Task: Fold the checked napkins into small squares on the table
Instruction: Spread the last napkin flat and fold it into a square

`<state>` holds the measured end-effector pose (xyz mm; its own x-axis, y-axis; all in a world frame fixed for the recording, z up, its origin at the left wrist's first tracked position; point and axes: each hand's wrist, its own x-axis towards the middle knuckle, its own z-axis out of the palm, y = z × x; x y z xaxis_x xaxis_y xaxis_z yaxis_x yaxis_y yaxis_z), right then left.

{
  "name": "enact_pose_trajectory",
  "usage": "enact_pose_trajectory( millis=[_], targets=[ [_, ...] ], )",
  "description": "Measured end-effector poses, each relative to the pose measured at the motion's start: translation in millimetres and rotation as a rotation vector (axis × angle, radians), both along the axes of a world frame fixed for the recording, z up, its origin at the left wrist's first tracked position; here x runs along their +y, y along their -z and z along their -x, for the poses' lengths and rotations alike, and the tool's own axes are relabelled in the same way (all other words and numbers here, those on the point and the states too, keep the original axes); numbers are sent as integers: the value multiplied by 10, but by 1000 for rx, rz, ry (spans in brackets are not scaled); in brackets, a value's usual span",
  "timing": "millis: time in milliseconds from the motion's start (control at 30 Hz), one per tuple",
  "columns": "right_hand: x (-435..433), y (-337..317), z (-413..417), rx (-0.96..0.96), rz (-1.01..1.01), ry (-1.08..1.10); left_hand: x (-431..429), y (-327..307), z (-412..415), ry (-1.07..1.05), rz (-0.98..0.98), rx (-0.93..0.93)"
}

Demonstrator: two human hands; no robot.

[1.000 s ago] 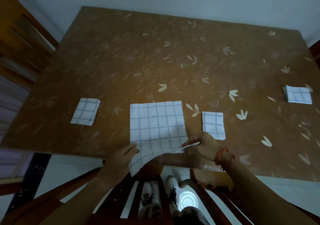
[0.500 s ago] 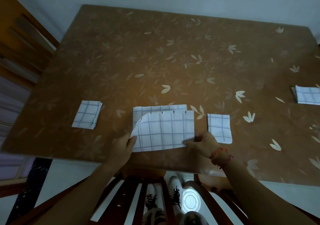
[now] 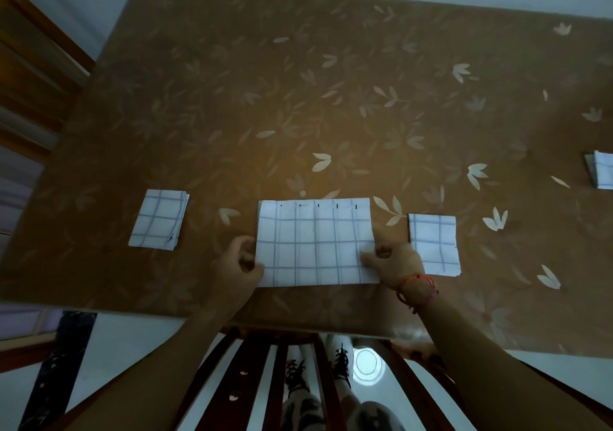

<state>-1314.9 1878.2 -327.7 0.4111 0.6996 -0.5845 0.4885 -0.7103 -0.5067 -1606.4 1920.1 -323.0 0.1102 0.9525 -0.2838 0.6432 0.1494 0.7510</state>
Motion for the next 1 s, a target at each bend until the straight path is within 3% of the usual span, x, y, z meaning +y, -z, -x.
enact_pose_trajectory(
  millis=[333, 500, 767, 1000],
  targets=[
    [69, 68, 20, -74, -32, -15, -59, 152, 10, 99, -219, 132],
    [93, 63, 31, -106, -39, -47, -164, 251, 56, 438, -510, 345],
    [119, 37, 46, -114, -27, -45, -187, 288, 56, 603, -369, 575],
    [134, -55, 66, -137, -69, -34, -173, 266, 5, 566, -371, 591]
  ],
)
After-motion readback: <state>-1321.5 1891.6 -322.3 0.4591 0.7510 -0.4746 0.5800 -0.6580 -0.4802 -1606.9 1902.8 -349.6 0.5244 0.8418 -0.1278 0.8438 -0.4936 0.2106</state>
